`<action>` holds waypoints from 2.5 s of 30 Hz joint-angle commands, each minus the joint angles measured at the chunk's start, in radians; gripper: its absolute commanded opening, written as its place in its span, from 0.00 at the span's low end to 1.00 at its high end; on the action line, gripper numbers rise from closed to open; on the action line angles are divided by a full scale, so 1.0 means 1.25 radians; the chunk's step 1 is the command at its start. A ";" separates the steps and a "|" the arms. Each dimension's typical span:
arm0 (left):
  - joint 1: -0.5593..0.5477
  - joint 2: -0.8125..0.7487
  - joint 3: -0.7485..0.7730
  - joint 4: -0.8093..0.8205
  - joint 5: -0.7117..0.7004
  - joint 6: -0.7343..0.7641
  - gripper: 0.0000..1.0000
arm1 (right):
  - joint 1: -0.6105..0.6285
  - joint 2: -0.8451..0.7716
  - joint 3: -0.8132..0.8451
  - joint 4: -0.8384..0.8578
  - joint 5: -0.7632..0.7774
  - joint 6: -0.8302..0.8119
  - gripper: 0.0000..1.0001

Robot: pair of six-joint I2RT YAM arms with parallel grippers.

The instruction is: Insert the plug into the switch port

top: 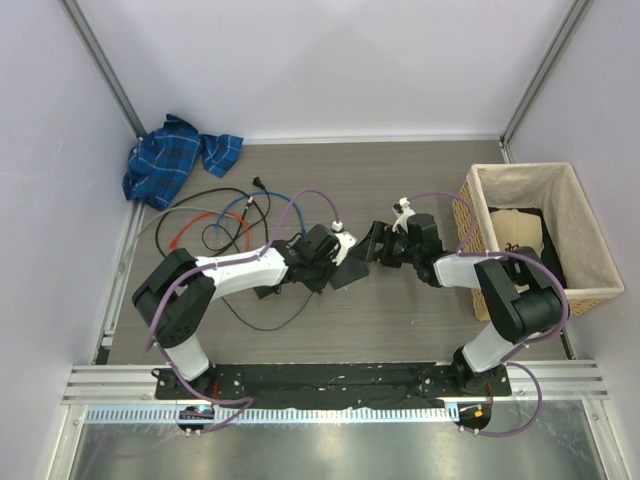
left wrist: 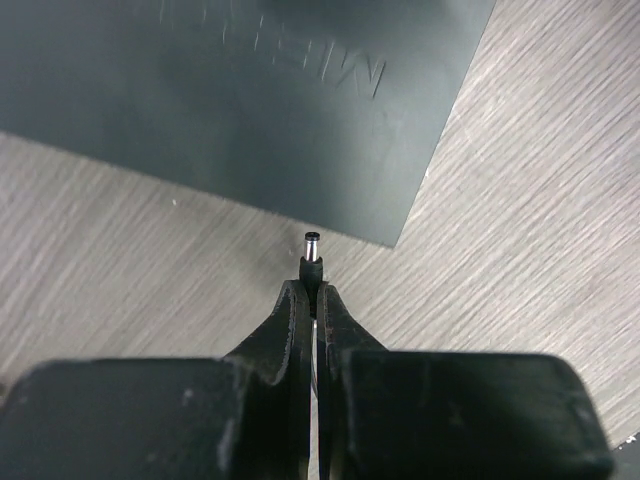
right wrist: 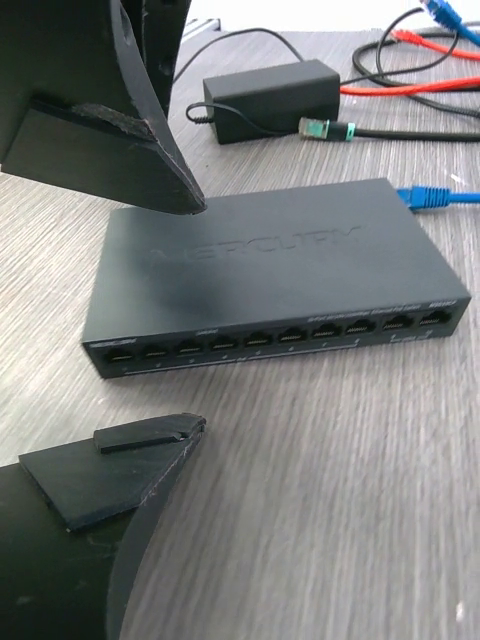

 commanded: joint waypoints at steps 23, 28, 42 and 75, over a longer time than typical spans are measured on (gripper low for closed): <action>0.001 0.054 0.083 -0.010 -0.007 0.057 0.00 | 0.001 0.096 0.024 0.065 -0.064 0.027 0.88; 0.001 0.051 0.088 -0.016 -0.003 0.061 0.00 | 0.001 0.100 0.024 0.066 -0.068 0.025 0.89; 0.000 0.048 0.090 -0.032 0.050 0.059 0.00 | 0.001 0.107 0.023 0.074 -0.070 0.031 0.88; -0.001 0.069 0.164 -0.042 -0.008 0.018 0.00 | 0.014 0.174 -0.031 0.244 -0.211 0.180 0.83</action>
